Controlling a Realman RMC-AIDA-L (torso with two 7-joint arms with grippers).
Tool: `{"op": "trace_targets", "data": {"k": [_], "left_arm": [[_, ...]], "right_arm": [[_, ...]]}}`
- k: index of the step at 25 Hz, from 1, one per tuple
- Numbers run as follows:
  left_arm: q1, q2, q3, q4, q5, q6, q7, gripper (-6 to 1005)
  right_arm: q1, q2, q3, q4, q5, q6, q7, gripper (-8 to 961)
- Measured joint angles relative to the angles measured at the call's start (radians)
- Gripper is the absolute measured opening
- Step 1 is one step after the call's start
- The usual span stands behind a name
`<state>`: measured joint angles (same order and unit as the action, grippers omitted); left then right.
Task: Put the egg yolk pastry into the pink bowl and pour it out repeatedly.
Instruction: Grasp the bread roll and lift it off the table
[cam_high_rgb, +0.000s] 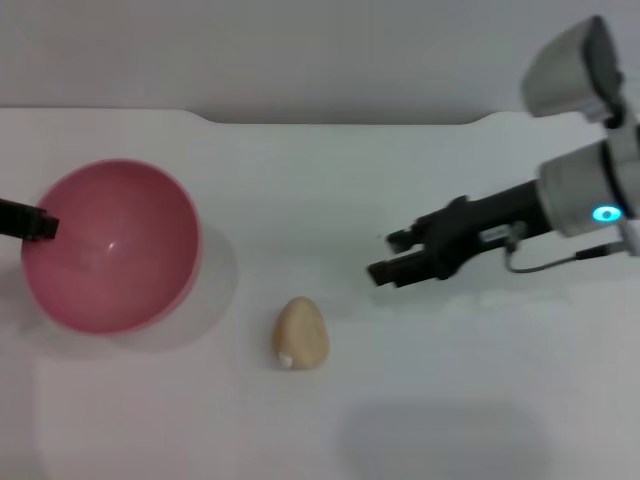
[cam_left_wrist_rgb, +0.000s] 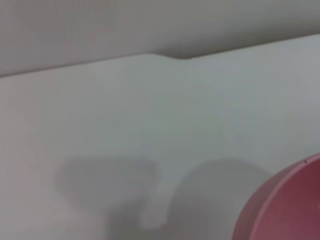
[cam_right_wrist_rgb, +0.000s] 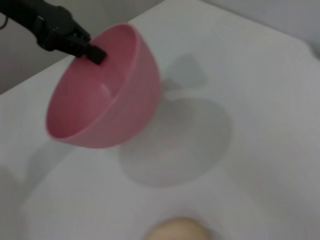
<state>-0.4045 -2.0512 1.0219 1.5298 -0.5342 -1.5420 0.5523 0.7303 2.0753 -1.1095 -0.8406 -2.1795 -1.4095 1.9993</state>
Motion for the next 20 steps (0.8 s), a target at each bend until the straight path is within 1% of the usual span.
{"op": "trace_targets", "data": {"k": [3,6,7,8,13,16,17,18,20], "left_arm": [[0.008,0.000,-0.005,0.012,0.003,-0.011,0.000,18],[0.017,0.000,-0.009,0.020,0.003,-0.013,-0.001,18],[0.019,0.000,-0.009,0.020,0.004,-0.013,-0.001,19],[0.019,0.000,-0.009,0.020,0.004,-0.013,-0.001,19],[0.020,-0.002,-0.007,0.015,0.005,-0.009,0.001,21],[0.020,-0.003,0.000,0.012,0.005,-0.002,0.003,22],[0.020,-0.004,0.001,0.012,0.005,0.002,0.006,22],[0.020,-0.004,0.001,0.012,0.005,0.002,0.006,22],[0.020,-0.004,0.001,0.012,0.005,0.004,0.006,23]], "right_arm": [[0.041,0.001,-0.080,0.054,0.051,0.054,0.004,603],[0.060,0.003,-0.175,0.078,0.091,0.098,0.011,604],[0.061,0.004,-0.237,0.080,0.118,0.119,0.017,604],[0.061,0.004,-0.237,0.080,0.118,0.119,0.017,604],[0.058,0.007,-0.390,0.081,0.189,0.202,0.019,603],[0.052,0.009,-0.470,0.081,0.226,0.270,0.019,603],[0.047,0.010,-0.537,0.082,0.254,0.339,0.019,603],[0.047,0.010,-0.537,0.082,0.254,0.339,0.019,603],[0.045,0.011,-0.614,0.088,0.288,0.409,0.019,604]]}}
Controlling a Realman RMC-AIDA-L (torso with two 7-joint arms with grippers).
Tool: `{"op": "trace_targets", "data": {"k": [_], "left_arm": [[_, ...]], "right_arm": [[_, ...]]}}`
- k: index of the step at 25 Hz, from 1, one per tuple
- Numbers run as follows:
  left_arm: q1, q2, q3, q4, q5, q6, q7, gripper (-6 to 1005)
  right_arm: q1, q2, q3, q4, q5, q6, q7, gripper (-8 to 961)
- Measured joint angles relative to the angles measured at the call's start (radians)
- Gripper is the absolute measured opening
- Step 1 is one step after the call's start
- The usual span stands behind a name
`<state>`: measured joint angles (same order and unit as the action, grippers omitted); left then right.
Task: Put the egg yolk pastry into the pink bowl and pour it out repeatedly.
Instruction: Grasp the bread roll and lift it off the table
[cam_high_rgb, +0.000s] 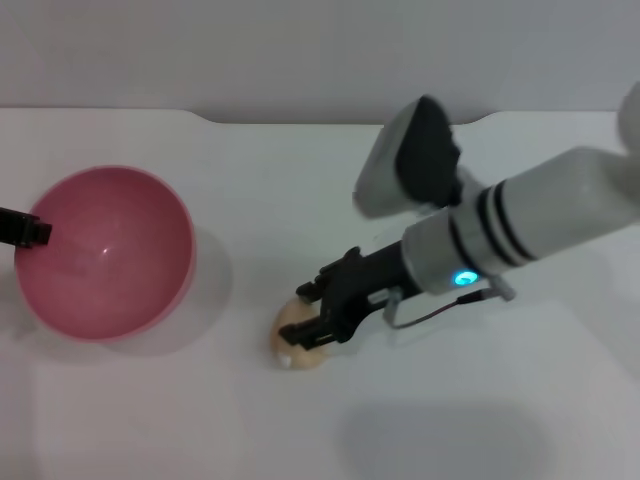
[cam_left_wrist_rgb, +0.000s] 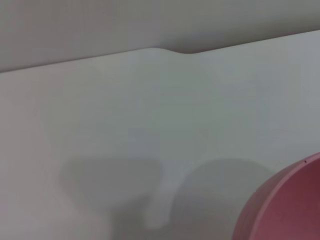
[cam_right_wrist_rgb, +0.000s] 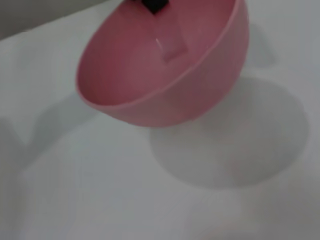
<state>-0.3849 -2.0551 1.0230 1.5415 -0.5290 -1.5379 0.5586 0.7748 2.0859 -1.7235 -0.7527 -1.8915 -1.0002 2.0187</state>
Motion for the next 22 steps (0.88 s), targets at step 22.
{"op": "trace_targets", "data": {"k": [22], "left_arm": [[-0.008,0.001,0.002,-0.004,0.000,0.010,0.003,30]], "right_arm": [[-0.066,-0.011,-0.107,-0.016,0.106,0.110,-0.007,497]]}}
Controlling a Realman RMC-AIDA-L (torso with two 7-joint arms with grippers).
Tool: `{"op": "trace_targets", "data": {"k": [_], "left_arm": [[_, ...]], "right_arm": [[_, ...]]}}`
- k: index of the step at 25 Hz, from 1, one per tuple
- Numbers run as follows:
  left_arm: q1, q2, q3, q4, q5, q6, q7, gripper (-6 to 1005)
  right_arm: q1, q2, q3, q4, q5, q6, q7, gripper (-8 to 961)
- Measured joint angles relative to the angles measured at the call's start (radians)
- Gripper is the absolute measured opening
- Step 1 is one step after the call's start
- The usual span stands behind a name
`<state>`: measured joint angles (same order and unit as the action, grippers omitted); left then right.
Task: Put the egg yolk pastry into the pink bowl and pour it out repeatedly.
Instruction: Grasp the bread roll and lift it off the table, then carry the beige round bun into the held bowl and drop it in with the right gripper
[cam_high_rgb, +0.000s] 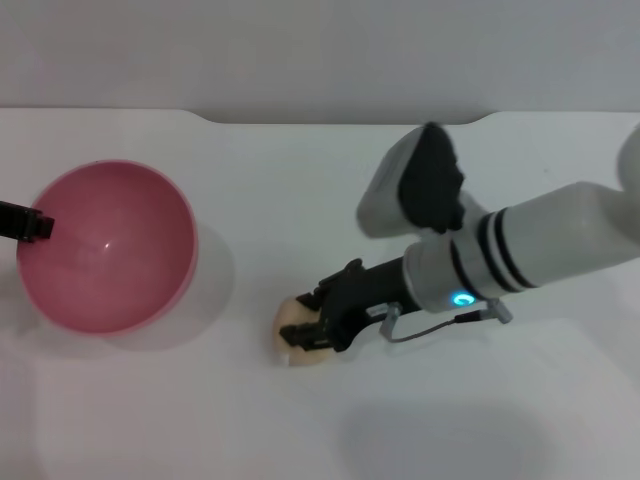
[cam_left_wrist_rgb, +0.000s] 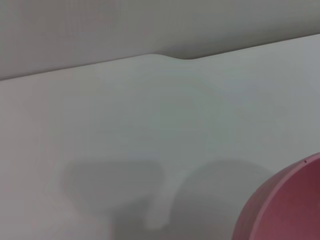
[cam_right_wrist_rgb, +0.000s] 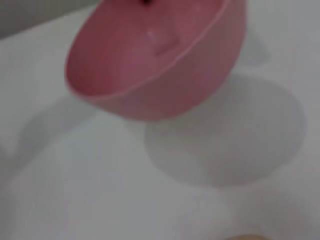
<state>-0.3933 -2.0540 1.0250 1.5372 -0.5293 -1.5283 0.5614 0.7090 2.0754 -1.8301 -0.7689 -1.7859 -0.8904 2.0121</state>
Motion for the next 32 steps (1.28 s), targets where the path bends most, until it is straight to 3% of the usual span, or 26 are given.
{"op": "trace_targets", "data": {"k": [5,12,16,20,26,30,32], "left_arm": [[-0.008,0.000,0.002,-0.005,0.000,0.005,0.000,31],[-0.027,0.000,0.033,-0.032,0.000,0.006,-0.001,33],[-0.060,-0.001,0.099,-0.075,-0.004,0.006,-0.008,35],[-0.123,-0.003,0.174,-0.137,-0.007,0.005,-0.019,36],[-0.270,-0.006,0.297,-0.280,-0.008,0.019,-0.073,38],[-0.361,-0.011,0.400,-0.358,-0.008,0.071,-0.135,39],[-0.372,-0.012,0.413,-0.365,-0.009,0.077,-0.144,40]], "right_arm": [[-0.082,-0.006,0.178,-0.061,-0.006,-0.127,-0.069,443],[-0.165,-0.010,0.349,-0.166,-0.054,-0.235,-0.083,360],[-0.238,-0.008,0.512,-0.288,-0.124,-0.322,-0.087,330],[-0.258,-0.009,0.713,-0.391,-0.133,-0.491,-0.108,307],[-0.234,-0.010,0.764,-0.503,-0.134,-0.623,-0.110,284],[-0.180,-0.008,0.709,-0.546,-0.159,-0.704,-0.111,264],[-0.171,-0.006,0.683,-0.547,-0.173,-0.701,-0.111,245]]}}
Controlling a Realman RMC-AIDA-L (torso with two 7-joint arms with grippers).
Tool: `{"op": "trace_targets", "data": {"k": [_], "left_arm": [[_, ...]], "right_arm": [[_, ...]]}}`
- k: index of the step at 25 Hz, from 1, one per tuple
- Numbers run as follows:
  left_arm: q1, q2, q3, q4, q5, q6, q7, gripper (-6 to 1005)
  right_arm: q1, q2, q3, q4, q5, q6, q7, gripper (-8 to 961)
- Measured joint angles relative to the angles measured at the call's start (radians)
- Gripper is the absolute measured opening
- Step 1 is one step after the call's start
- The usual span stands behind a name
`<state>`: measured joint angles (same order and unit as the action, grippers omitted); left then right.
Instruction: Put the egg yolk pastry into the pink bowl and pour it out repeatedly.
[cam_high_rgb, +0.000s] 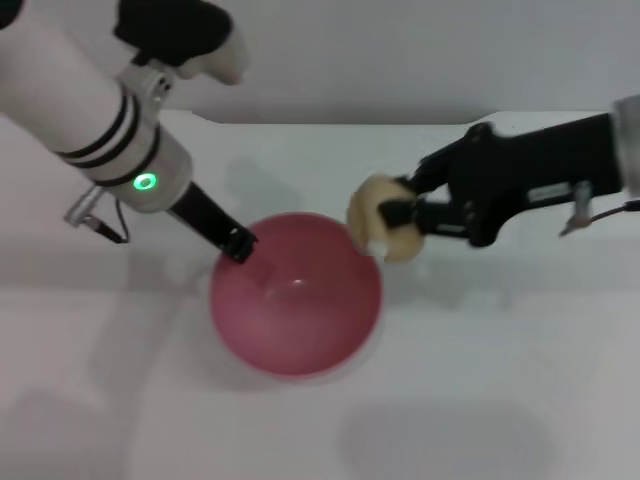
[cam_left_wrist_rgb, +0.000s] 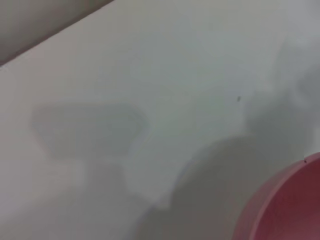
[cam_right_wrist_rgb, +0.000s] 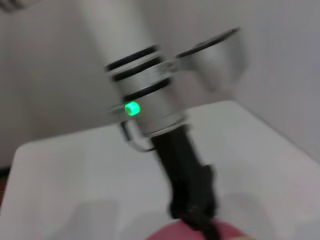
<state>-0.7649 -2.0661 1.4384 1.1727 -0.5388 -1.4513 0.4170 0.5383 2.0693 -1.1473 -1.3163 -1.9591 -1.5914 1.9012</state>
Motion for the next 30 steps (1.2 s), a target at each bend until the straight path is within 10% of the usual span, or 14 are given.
{"op": "trace_targets", "data": {"k": [10,16,23,30], "left_arm": [[-0.031,-0.001,0.052,-0.010,-0.054,0.028,-0.035,43],[-0.026,0.003,0.051,-0.011,-0.055,0.029,-0.035,45],[-0.001,0.004,0.048,-0.004,-0.045,0.053,-0.028,47],[0.169,0.006,0.049,0.180,-0.050,0.179,0.007,49]], "right_arm": [[0.078,0.005,-0.310,0.052,-0.152,0.170,0.122,138],[0.107,0.005,-0.341,0.032,-0.195,0.170,0.190,231],[0.064,0.006,-0.211,-0.029,-0.191,0.171,0.256,379],[-0.035,0.006,0.090,-0.006,-0.187,0.147,0.290,516]]}}
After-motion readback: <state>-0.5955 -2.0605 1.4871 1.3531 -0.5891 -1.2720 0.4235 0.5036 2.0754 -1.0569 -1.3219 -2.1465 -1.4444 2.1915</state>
